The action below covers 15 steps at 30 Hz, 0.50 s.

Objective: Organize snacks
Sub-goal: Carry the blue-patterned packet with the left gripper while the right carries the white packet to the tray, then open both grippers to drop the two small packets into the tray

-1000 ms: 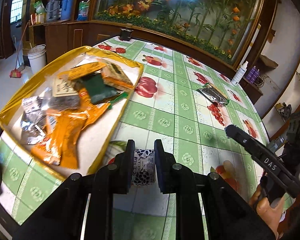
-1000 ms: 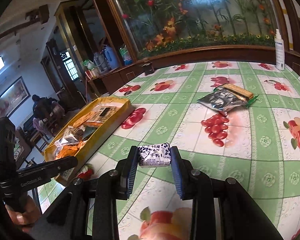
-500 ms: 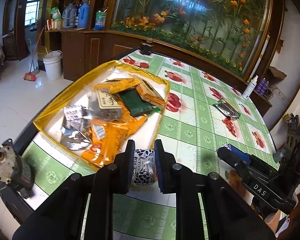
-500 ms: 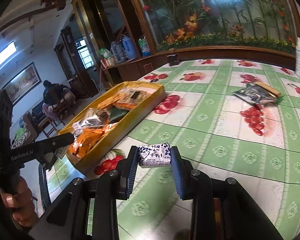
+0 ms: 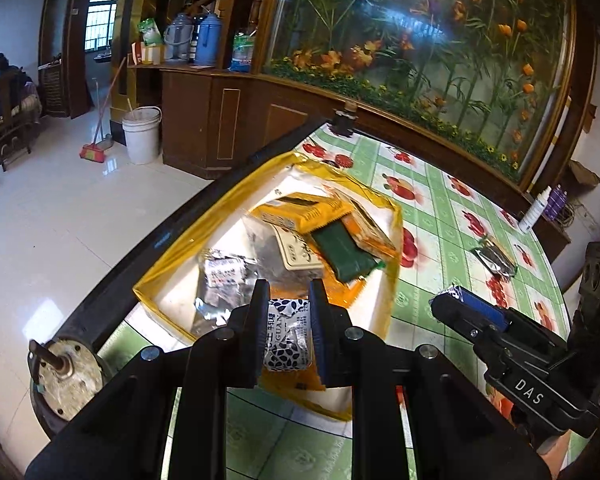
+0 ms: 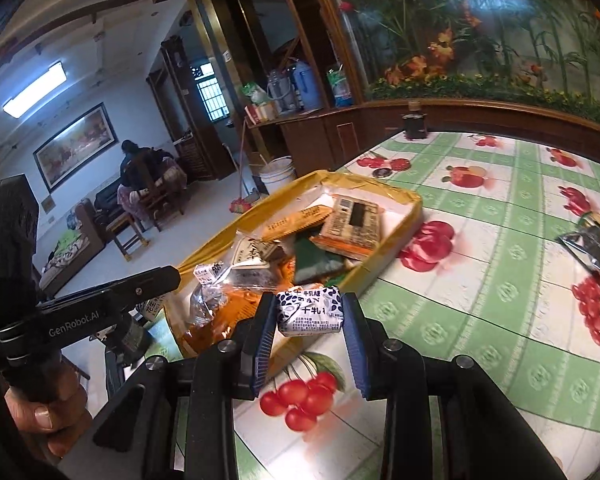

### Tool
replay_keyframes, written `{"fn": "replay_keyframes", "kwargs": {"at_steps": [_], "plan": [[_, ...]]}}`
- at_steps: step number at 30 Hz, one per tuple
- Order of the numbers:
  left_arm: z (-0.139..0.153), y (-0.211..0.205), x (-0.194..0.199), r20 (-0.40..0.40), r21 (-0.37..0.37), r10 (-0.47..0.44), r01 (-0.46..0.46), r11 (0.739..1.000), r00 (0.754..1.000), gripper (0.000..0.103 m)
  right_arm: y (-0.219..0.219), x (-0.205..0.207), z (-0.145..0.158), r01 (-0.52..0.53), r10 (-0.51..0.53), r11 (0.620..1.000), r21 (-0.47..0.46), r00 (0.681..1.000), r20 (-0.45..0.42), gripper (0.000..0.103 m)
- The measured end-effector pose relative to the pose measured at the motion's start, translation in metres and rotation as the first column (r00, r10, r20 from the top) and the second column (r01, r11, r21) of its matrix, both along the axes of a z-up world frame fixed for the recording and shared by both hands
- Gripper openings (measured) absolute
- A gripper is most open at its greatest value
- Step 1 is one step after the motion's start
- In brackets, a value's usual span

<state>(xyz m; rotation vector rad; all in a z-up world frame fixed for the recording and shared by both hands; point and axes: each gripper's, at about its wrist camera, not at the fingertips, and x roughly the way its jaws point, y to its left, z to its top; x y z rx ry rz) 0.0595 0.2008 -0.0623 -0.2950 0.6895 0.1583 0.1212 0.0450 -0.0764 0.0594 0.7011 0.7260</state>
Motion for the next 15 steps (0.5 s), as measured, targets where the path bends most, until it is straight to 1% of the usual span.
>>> {"fn": "replay_keyframes", "kwargs": {"at_steps": [5, 11, 15], "plan": [[-0.004, 0.007, 0.010, -0.010, 0.006, 0.009, -0.009, 1.000, 1.000, 0.017, 0.023, 0.009, -0.003, -0.035, 0.035, 0.999, -0.019, 0.999, -0.007, 0.035], [-0.012, 0.009, 0.021, -0.025, 0.001, 0.018, -0.018, 1.000, 1.000, 0.017, 0.046, 0.018, -0.009, -0.075, 0.074, 0.996, -0.042, 0.997, -0.014, 0.033], [-0.015, 0.009, 0.026, -0.042, 0.013, 0.018, -0.017, 1.000, 0.999, 0.017, 0.047, 0.020, -0.013, -0.073, 0.072, 0.997, -0.036, 0.997, -0.023, 0.033]]}}
